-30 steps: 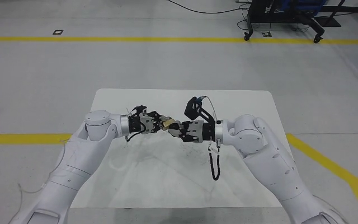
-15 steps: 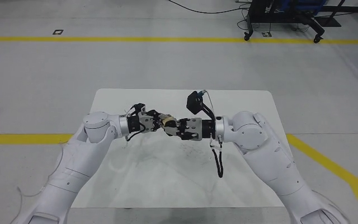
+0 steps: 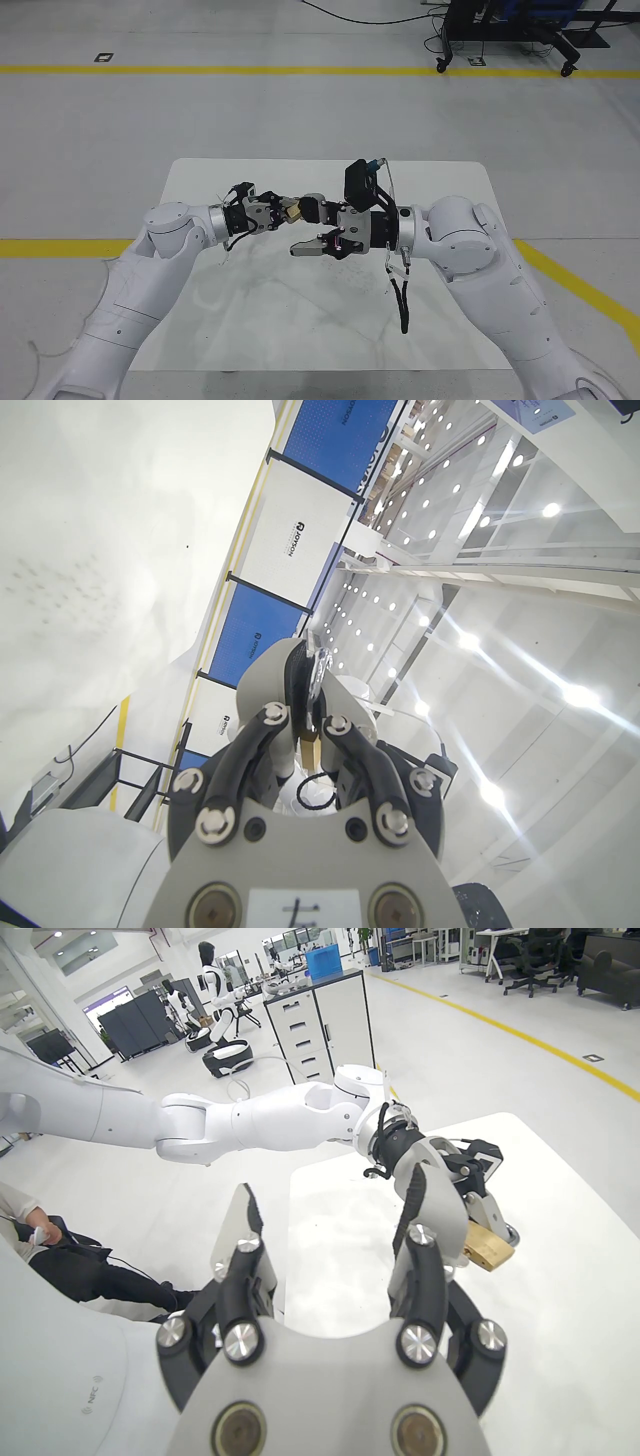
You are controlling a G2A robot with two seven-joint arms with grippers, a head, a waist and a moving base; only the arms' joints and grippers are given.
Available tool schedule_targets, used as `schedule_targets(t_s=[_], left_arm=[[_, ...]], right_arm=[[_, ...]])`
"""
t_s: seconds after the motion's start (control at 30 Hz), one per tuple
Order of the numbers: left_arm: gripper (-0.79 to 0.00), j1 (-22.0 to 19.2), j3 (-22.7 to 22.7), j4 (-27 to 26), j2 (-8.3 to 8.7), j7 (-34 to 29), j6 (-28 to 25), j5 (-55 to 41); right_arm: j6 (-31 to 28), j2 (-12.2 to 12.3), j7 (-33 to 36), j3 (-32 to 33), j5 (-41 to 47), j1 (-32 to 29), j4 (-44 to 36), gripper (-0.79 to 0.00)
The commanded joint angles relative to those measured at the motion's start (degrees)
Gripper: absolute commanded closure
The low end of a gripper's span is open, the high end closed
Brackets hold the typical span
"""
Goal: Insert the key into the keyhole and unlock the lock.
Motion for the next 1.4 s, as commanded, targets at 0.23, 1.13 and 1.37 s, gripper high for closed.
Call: schedule_targets(t_s=[0.23, 1.13, 1.37], left_arm=[[0.0, 4.8, -3.4, -6.5, 0.4, 9.5, -7.1, 3.7], [0.0, 6.0, -3.4, -9.0, 0.1, 11.1, -6.8, 9.5], [0.0, 5.9, -3.6, -8.6, -0.01, 10.7, -6.5, 9.7]], right_arm=[[2.9, 0.1, -11.3, -0.5, -21.3, -3.4, -1.6, -0.416], [14.8, -1.2, -19.1, -9.3, -58.4, -5.5, -1.4, -0.28], [17.1, -1.8, -19.8, -10.1, -58.7, -4.8, -0.6, 0.0]])
